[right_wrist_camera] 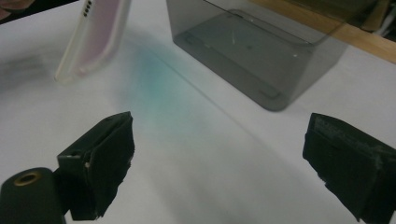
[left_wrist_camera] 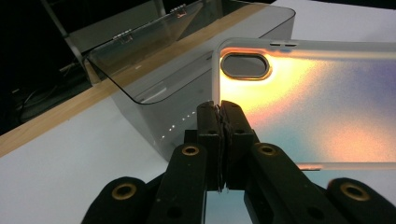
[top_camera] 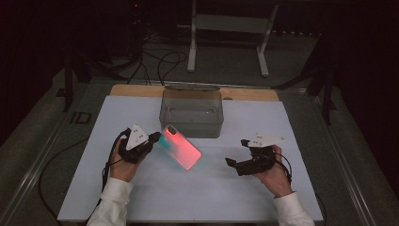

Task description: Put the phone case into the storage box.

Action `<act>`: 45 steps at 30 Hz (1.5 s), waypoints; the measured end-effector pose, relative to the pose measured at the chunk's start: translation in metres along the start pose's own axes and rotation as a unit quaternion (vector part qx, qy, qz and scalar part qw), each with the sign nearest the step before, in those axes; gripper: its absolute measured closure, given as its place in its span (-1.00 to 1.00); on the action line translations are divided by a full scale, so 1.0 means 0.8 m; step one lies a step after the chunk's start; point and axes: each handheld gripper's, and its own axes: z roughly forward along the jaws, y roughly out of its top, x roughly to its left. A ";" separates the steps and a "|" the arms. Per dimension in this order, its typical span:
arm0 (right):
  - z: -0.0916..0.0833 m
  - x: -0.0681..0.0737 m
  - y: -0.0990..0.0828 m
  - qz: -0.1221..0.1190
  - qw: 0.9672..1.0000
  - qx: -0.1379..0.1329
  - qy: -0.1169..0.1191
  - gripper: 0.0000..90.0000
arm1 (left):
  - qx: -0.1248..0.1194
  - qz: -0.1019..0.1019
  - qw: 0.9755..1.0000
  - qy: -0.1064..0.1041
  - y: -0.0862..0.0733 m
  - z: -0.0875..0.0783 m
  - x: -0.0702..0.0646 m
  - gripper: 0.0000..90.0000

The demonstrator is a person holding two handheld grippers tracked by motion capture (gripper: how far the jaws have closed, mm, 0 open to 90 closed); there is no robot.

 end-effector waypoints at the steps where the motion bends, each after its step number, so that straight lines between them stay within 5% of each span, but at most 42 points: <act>1: 0.000 0.000 0.000 0.000 1.000 0.000 0.000 -0.80 | 0.000 0.000 1.000 0.000 0.000 0.000 0.000 0.97; 8: 0.018 0.003 0.040 -0.014 0.999 0.030 0.024 -0.80 | 0.002 0.003 1.000 -0.009 -0.002 0.000 -0.001 0.97; 18: 0.036 0.004 0.072 -0.011 0.998 0.037 0.056 -0.80 | -0.006 0.014 1.000 -0.011 0.000 -0.003 -0.004 0.97; 35: 0.069 0.025 0.092 -0.008 0.991 0.069 0.116 -0.79 | -0.014 0.030 0.999 -0.018 0.003 -0.002 -0.010 0.97; 45: 0.086 0.031 0.098 0.016 0.985 0.090 0.148 -0.79 | -0.017 0.039 0.999 -0.020 0.006 -0.003 -0.016 0.97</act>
